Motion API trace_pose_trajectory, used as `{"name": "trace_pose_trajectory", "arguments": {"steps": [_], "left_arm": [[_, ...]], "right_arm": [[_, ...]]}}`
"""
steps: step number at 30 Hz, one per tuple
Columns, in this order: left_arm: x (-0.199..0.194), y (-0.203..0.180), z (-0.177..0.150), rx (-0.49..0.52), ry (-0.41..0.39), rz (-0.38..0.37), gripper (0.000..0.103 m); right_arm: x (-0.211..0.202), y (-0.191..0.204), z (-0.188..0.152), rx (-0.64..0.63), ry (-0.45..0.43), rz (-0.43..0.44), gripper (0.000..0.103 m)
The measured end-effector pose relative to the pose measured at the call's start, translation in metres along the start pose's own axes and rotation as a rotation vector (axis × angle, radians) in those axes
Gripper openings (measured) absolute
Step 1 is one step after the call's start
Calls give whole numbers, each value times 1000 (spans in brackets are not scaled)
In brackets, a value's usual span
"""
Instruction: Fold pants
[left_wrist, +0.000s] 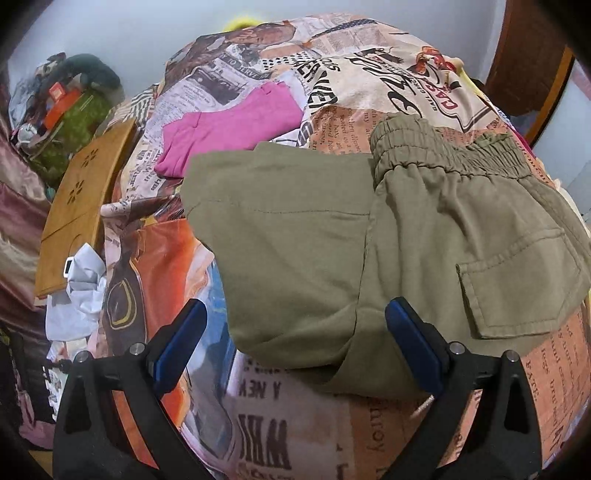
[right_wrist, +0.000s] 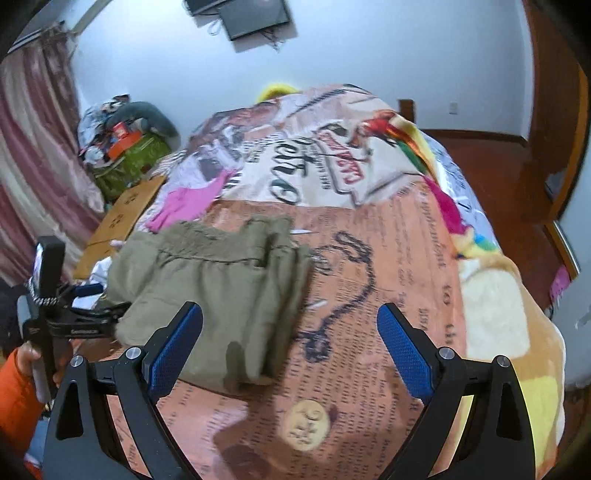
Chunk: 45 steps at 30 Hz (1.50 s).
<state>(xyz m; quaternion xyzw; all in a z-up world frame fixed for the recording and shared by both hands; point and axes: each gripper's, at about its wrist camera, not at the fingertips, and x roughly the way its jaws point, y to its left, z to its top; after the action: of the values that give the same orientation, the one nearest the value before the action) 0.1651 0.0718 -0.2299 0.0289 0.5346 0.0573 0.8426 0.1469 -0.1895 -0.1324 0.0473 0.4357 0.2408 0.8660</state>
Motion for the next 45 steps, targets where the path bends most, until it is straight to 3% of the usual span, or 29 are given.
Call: {"name": "trace_pose_trajectory", "arguments": {"steps": [3, 7, 11, 12, 16, 21, 24, 27, 31, 35, 45], "left_arm": [[-4, 15, 3, -47, -3, -45, 99], [-3, 38, 2, -128, 2, -92, 99], [12, 51, -8, -163, 39, -49, 95], [14, 53, -10, -165, 44, -44, 96], [17, 60, -20, -171, 49, -56, 96], [16, 71, -23, -129, 25, 77, 94], [15, 83, -21, -176, 27, 59, 84], [2, 86, -12, -181, -22, 54, 84], [-20, 70, 13, -102, -113, 47, 84], [-30, 42, 43, -20, -172, 23, 85], [-3, -21, 100, 80, -136, -114, 85]], "right_arm": [[8, 11, -3, -28, 20, 16, 86], [28, 15, -11, -24, 89, 49, 64], [48, 19, -25, -54, 173, 59, 38], [53, 21, -30, -67, 187, 65, 36], [50, 25, -32, -95, 187, 53, 36], [47, 25, -30, -101, 197, 51, 36], [47, 23, -27, -64, 204, 64, 36], [43, 20, -22, -40, 197, 76, 36], [37, 16, -5, -28, 160, 70, 37], [41, 13, 13, -30, 130, 57, 45], [78, 11, 43, -85, 127, 96, 48]]}}
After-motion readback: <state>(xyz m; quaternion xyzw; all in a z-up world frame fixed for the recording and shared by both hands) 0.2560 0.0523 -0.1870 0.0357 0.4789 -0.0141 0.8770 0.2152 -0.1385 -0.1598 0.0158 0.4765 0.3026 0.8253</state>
